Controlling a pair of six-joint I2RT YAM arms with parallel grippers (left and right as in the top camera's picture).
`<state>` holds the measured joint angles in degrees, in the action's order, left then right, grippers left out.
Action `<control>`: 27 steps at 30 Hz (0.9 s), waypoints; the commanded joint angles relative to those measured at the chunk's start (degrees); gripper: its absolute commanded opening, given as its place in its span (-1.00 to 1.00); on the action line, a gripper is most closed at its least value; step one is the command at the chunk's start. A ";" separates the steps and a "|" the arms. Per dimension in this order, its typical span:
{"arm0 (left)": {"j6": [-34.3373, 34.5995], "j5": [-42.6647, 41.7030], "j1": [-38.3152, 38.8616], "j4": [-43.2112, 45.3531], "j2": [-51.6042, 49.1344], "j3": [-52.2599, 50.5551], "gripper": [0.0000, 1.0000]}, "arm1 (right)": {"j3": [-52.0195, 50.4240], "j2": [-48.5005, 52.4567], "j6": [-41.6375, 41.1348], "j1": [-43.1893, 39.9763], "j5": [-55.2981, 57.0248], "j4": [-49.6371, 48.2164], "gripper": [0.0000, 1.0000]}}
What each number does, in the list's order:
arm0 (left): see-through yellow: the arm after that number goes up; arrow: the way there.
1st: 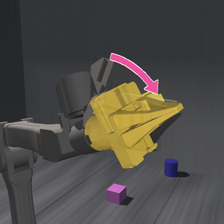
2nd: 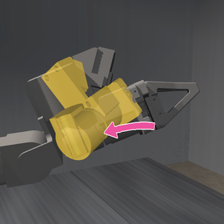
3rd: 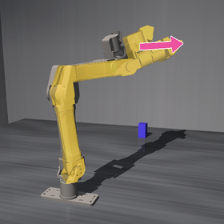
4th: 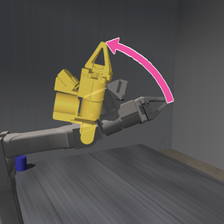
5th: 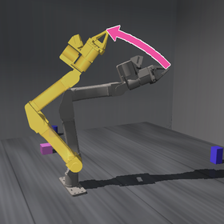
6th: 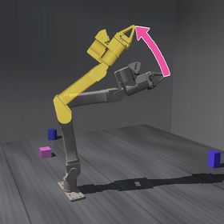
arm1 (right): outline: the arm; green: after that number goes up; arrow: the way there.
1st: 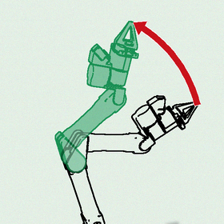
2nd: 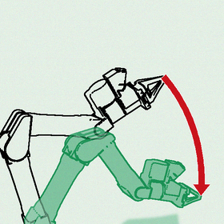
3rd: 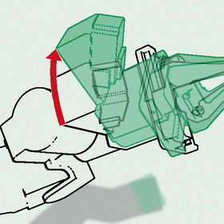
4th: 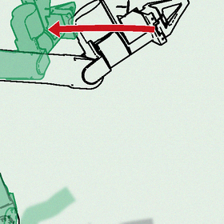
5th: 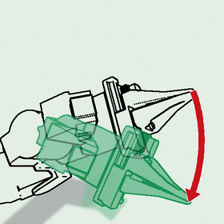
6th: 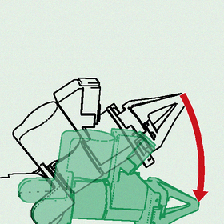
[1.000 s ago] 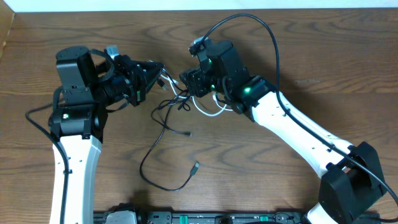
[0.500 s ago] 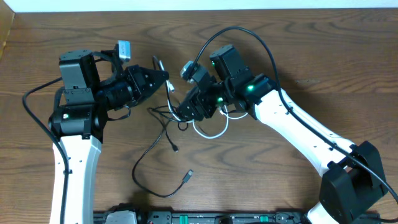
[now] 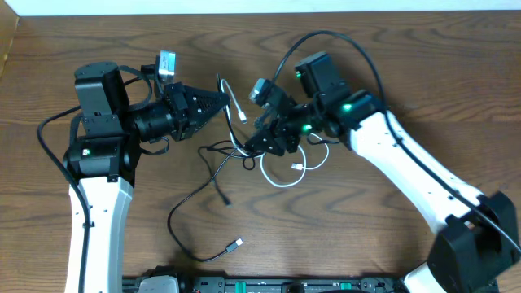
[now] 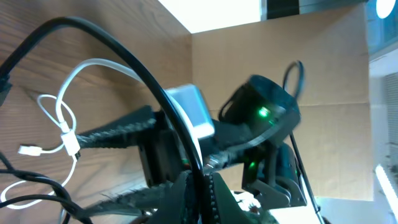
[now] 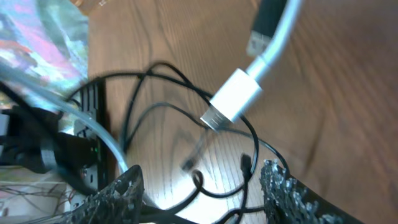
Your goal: Untangle cables
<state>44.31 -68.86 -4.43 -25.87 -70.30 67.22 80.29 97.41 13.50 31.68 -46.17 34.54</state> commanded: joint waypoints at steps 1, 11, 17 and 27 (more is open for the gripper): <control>5.20 -2.34 0.00 1.62 0.31 1.64 -0.85 | 0.39 -3.30 2.49 0.90 -3.96 -0.02 0.12; 5.92 -2.38 -0.50 1.79 0.02 1.64 -0.85 | 0.39 -3.43 3.93 -0.35 -5.49 0.04 0.11; 7.50 -3.74 -2.51 3.06 -0.76 1.64 -0.85 | 0.39 -3.43 3.98 -3.72 -12.04 -0.28 0.08; 10.03 -6.69 -2.78 5.86 -2.45 1.64 -0.85 | 0.37 -3.32 8.48 -2.12 -14.56 -0.74 0.13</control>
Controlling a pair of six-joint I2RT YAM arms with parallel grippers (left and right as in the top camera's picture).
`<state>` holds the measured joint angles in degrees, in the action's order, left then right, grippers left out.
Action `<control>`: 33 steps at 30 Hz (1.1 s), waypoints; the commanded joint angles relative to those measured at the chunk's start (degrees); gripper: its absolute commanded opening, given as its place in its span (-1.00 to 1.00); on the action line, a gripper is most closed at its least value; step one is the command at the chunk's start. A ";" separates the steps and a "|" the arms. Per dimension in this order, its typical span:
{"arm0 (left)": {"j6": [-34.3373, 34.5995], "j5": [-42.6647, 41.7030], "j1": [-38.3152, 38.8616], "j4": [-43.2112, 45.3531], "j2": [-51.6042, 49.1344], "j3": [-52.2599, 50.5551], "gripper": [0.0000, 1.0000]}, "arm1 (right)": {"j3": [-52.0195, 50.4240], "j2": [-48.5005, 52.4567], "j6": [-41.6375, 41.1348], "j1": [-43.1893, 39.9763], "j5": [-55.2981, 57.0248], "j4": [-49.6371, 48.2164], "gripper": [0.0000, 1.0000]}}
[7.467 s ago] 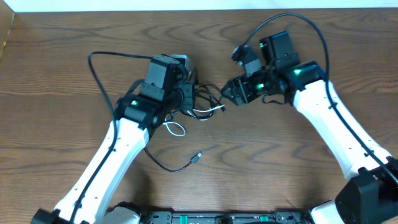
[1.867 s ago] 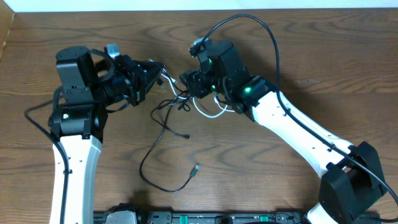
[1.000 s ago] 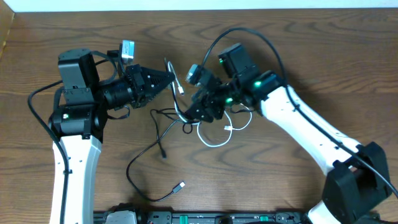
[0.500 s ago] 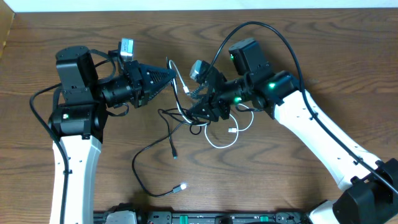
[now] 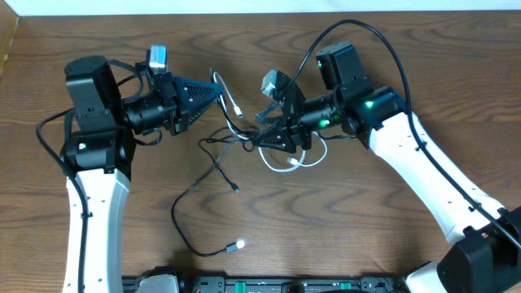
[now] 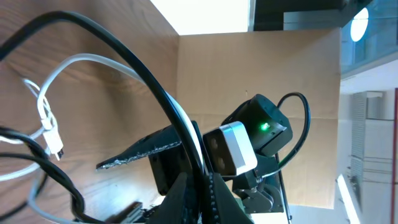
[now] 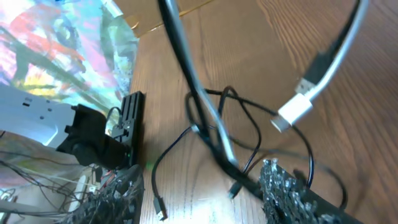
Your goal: Untangle cables
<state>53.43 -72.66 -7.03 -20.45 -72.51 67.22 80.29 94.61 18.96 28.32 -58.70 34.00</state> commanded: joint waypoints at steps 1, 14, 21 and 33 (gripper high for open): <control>0.92 -3.04 -0.17 0.46 -0.24 1.64 -0.85 | 0.37 -0.44 2.99 1.70 -1.29 -0.20 0.13; 1.97 -4.92 -0.20 0.44 -0.24 1.64 -0.85 | 0.37 3.17 2.93 6.47 14.93 -2.71 -0.30; -0.39 -2.86 -0.20 0.42 -0.24 1.64 -0.85 | 0.37 3.10 -2.97 4.70 15.04 -3.61 -0.98; -16.13 19.17 -0.17 -10.64 -0.28 1.53 0.48 | 0.39 2.36 -35.12 -2.01 24.20 -1.11 -0.98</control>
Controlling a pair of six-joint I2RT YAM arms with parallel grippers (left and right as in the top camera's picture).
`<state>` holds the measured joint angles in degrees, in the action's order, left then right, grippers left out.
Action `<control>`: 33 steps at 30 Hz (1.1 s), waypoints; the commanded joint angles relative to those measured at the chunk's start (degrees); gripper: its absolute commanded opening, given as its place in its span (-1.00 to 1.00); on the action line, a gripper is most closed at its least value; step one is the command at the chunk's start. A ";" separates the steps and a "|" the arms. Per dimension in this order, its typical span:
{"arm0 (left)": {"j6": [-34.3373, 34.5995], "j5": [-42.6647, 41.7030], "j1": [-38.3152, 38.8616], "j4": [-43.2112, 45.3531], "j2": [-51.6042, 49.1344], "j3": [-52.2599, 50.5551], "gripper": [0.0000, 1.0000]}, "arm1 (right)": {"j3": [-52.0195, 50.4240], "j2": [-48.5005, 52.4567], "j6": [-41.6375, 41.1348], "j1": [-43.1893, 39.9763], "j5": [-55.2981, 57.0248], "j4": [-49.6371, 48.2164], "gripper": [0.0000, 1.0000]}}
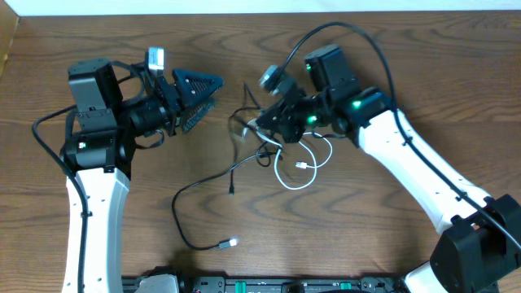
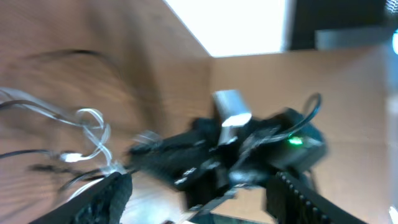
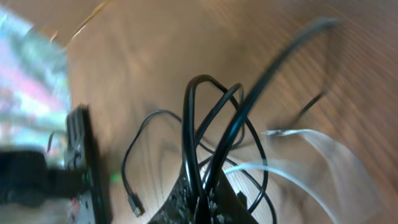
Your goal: Untangle cables
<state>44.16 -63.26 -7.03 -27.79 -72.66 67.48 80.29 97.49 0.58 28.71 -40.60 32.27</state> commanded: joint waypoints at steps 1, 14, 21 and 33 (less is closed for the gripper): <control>-7.10 11.39 -0.17 -5.18 -0.20 1.25 0.40 | 0.39 -0.57 -20.79 -3.10 7.56 0.94 -0.98; -9.25 13.66 11.91 -3.19 -4.35 0.98 0.34 | 0.39 -4.28 -37.00 -5.60 14.56 6.56 -0.98; -5.31 13.88 19.23 3.61 -10.82 0.98 0.35 | 0.39 -7.54 -37.00 -7.61 14.56 8.33 -0.98; 10.71 10.97 23.19 21.16 -21.33 0.98 0.35 | 0.39 -8.02 -35.63 -8.28 14.53 10.47 -0.98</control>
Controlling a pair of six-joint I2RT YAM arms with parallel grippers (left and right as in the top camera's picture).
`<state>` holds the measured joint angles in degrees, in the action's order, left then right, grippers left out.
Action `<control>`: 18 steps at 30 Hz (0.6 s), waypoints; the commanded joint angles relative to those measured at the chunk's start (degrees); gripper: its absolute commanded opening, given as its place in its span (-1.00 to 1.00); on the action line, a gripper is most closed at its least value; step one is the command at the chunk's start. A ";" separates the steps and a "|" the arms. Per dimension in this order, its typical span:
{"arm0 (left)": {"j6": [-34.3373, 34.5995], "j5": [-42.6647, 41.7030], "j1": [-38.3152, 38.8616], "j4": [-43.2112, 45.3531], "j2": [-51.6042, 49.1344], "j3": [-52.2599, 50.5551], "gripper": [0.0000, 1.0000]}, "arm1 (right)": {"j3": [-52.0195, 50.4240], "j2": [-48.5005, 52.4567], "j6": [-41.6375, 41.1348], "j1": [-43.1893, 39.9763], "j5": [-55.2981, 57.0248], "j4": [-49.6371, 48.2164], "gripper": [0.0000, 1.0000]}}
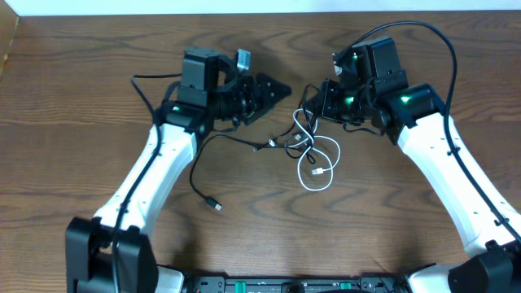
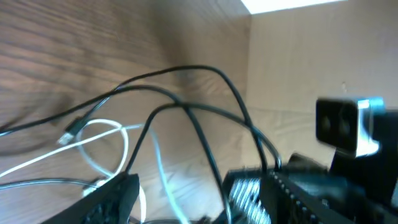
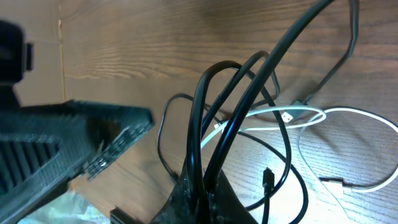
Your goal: Untangle cables
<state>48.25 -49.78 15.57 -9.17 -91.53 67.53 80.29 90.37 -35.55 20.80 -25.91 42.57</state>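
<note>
A knot of thin black cable (image 1: 295, 138) lies mid-table, with a white cable loop (image 1: 321, 172) just below it. One black strand runs left and down to a free plug (image 1: 216, 207). My right gripper (image 1: 314, 99) is shut on several black loops (image 3: 214, 118), lifting them at the knot's upper right; the white cable (image 3: 298, 114) passes behind. My left gripper (image 1: 275, 88) stands open just left of the right one. In the left wrist view its fingers (image 2: 118, 194) are wide apart, with black strands (image 2: 205, 112) and white cable (image 2: 106, 134) in front of them, none gripped.
The wooden table (image 1: 81, 179) ends at a pale back edge (image 1: 244, 10). A cardboard wall (image 2: 311, 56) stands beyond it. A black equipment rail (image 1: 269, 285) runs along the front edge. The two grippers are close together above the knot.
My left arm has reached right, bringing its open gripper from the table's left up to the knot. The right gripper, still shut on the black loops, has moved up and right. The free plug shifted up-left.
At first my left gripper was shut on a black and a white strand, and the right was open beside the knot. Later the left had let go and the right was shut on black loops. Now both grippers meet over the knot at the upper middle.
</note>
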 commanded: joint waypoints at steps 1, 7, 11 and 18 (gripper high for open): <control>8.04 -4.59 0.87 4.90 -3.72 0.94 0.34 | 0.39 -0.90 0.83 -0.37 -0.15 0.17 -0.98; 13.20 -12.37 3.17 12.39 -9.40 0.94 0.25 | 0.39 -0.90 1.79 -0.63 -0.11 0.39 -0.98; 13.35 -12.59 4.68 12.61 -9.90 0.94 0.17 | 0.39 -0.90 1.90 -0.85 -0.11 0.52 -0.98; 13.35 -11.69 5.99 12.94 -9.97 0.94 -0.28 | 0.39 -0.90 2.36 -1.01 -0.11 0.52 -0.98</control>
<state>62.00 -59.70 20.47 3.88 -101.78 67.55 80.29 90.37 -34.28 20.25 -25.91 43.92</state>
